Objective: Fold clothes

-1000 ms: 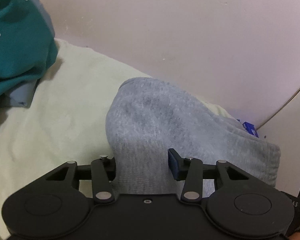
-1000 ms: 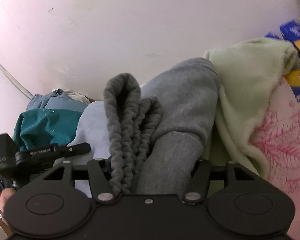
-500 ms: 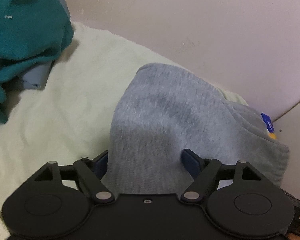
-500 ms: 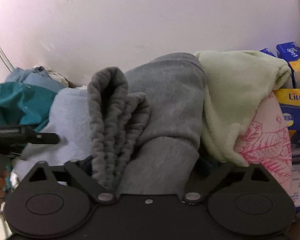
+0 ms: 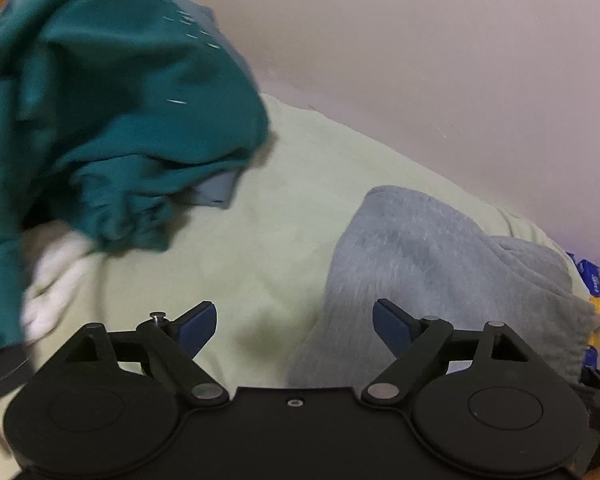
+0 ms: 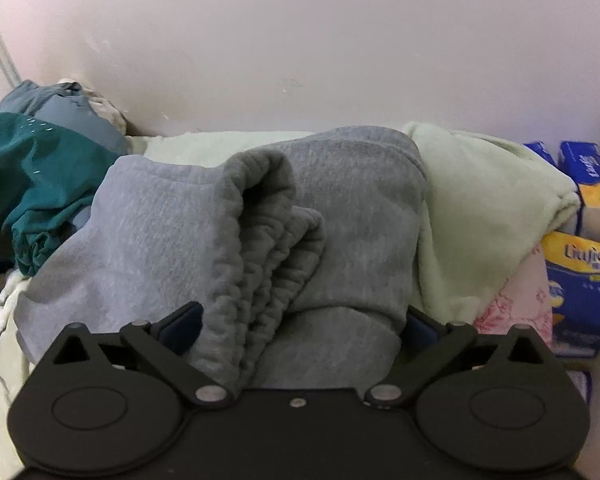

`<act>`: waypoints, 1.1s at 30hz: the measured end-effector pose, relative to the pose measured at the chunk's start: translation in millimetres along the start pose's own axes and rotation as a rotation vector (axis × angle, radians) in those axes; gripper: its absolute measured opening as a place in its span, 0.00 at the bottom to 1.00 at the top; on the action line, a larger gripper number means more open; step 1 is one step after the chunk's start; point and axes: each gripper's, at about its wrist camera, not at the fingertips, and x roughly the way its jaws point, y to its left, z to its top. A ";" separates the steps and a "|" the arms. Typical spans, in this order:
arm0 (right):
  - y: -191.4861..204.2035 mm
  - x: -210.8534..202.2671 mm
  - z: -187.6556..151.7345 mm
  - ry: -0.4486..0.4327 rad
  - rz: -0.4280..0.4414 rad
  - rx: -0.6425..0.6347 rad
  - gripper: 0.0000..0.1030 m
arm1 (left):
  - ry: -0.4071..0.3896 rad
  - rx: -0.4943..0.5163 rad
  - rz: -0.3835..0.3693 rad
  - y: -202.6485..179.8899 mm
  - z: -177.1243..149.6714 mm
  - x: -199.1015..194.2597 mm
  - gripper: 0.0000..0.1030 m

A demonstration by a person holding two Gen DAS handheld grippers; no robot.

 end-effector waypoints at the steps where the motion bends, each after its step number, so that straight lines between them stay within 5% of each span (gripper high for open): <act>1: 2.3 -3.0 0.9 -0.001 -0.007 -0.001 0.99 | -0.002 -0.030 -0.007 5.8 -5.7 -14.2 1.00; 5: 20.2 -28.6 1.4 -0.020 -0.025 -0.071 0.99 | -0.003 -0.103 -0.054 22.2 -36.4 -74.1 0.99; 8: 39.0 -58.8 -1.8 -0.076 -0.006 -0.167 0.99 | -0.025 -0.127 -0.021 37.9 -65.0 -126.4 0.99; 14: 103.6 -134.6 -13.0 -0.072 0.148 -0.377 0.99 | -0.060 -0.241 0.008 75.4 -123.2 -222.0 0.99; 22: 200.8 -282.4 -60.1 -0.018 0.344 -0.545 0.99 | -0.025 -0.315 0.092 104.5 -195.0 -363.4 1.00; 26: 233.7 -367.5 -77.7 0.088 0.424 -0.617 0.99 | -0.068 -0.319 0.188 103.2 -219.9 -454.7 1.00; 33: 265.8 -497.0 -92.7 0.083 0.496 -0.675 0.99 | -0.150 -0.383 0.279 91.7 -266.4 -583.9 1.00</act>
